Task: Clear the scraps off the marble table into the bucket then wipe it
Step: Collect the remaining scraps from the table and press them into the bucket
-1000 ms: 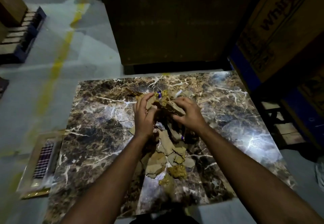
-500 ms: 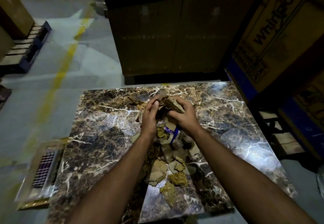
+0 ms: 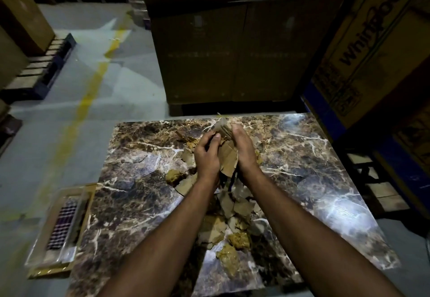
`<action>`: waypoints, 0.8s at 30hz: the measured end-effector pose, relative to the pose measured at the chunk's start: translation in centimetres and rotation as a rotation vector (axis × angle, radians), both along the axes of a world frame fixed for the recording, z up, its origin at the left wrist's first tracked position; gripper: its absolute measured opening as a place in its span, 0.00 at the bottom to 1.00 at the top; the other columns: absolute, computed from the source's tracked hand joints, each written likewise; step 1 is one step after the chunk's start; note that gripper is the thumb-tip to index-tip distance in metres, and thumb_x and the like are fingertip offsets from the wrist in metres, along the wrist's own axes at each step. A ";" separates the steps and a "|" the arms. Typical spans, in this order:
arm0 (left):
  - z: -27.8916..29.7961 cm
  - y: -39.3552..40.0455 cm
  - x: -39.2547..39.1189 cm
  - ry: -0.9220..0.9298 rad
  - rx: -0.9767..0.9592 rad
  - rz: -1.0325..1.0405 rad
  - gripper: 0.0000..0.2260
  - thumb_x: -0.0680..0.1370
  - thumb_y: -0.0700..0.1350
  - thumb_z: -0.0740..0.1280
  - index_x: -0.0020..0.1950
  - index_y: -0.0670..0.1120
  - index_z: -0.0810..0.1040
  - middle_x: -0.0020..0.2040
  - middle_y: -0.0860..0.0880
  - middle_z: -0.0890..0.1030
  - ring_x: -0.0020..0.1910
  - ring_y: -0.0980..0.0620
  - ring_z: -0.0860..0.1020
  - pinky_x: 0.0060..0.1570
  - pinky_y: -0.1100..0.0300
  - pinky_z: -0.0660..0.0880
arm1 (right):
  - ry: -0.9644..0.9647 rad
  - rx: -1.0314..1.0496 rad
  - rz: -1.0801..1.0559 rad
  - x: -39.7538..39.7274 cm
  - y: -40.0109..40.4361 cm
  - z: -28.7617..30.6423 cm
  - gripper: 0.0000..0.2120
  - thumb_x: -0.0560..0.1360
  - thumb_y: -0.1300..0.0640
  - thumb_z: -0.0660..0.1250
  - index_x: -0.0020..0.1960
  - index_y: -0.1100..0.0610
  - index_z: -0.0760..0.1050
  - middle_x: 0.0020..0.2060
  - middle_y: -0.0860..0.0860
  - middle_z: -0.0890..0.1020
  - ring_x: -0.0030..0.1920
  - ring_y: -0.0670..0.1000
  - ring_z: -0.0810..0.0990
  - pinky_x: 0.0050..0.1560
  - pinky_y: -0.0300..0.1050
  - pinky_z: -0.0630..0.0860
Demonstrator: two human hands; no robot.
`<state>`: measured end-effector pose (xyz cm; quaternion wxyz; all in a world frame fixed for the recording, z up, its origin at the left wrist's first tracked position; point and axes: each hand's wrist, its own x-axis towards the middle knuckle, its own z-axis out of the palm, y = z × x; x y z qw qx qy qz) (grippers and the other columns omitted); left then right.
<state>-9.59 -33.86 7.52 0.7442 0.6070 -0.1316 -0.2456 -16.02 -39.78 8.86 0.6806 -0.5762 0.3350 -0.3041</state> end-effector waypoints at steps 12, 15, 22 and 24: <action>-1.6 0.5 -0.8 0.227 -0.150 -0.040 0.15 0.86 0.42 0.53 0.69 0.47 0.72 0.63 0.45 0.78 0.58 0.50 0.79 0.46 0.62 0.78 | 0.107 -0.301 0.145 -0.9 1.8 -0.6 0.18 0.80 0.49 0.62 0.68 0.44 0.79 0.71 0.46 0.76 0.73 0.44 0.71 0.74 0.52 0.69; -1.2 0.4 -0.6 0.238 -0.152 -0.073 0.16 0.86 0.43 0.52 0.71 0.47 0.73 0.65 0.46 0.77 0.59 0.54 0.79 0.51 0.63 0.79 | 0.108 -0.292 0.132 -1.0 2.1 -0.6 0.17 0.78 0.50 0.64 0.66 0.46 0.81 0.71 0.45 0.76 0.73 0.42 0.70 0.74 0.49 0.68; -1.2 0.4 0.0 0.253 -0.098 -0.154 0.15 0.84 0.40 0.55 0.58 0.44 0.81 0.63 0.37 0.78 0.57 0.44 0.80 0.50 0.55 0.80 | 0.085 -0.262 0.066 -1.5 2.4 -1.5 0.22 0.66 0.58 0.69 0.59 0.50 0.82 0.55 0.47 0.85 0.58 0.46 0.83 0.59 0.46 0.80; -1.3 0.8 -0.2 0.268 -0.118 -0.192 0.17 0.83 0.40 0.52 0.59 0.45 0.81 0.63 0.37 0.79 0.59 0.42 0.80 0.55 0.52 0.79 | 0.106 -0.224 0.067 -1.5 2.2 -1.5 0.23 0.62 0.61 0.70 0.55 0.46 0.83 0.50 0.47 0.86 0.55 0.48 0.85 0.56 0.48 0.82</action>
